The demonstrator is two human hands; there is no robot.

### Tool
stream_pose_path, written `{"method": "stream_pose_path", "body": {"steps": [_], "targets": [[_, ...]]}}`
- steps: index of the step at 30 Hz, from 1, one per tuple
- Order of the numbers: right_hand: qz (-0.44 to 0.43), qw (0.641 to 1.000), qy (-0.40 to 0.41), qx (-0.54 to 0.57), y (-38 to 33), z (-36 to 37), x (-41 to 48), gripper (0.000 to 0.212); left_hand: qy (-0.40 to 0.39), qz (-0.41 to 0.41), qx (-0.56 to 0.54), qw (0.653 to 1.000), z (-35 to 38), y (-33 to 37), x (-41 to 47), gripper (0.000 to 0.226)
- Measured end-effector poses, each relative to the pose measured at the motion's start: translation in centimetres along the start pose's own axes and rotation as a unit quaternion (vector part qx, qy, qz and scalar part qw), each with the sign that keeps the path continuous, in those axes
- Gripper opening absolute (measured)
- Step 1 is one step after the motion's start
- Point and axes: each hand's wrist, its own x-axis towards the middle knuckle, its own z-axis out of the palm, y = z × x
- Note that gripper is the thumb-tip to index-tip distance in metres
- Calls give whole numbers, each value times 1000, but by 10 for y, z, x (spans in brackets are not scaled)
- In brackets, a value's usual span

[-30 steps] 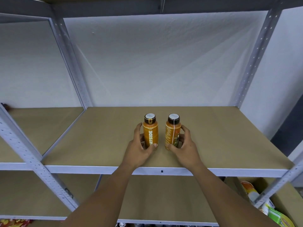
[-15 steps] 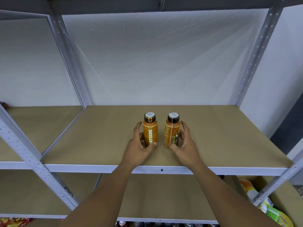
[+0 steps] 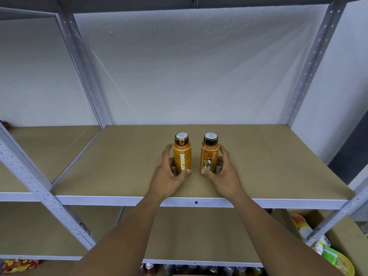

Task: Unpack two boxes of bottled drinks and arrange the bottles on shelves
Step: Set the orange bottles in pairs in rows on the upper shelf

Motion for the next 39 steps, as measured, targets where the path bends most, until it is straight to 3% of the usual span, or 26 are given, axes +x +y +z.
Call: {"method": "stream_pose_path", "body": {"steps": [8,16,39], "targets": [[16,1000,-1,10,-4,-1,-3,106,2,-1,2,1000,0,0,0,106],[31,999,-23,28,0,-4,-1,96,3,-2,-4,1000,0,0,0,106],[50,998,-28,32,-1,-5,-2,95,1,-7,10,1000,0,0,1,106]]}}
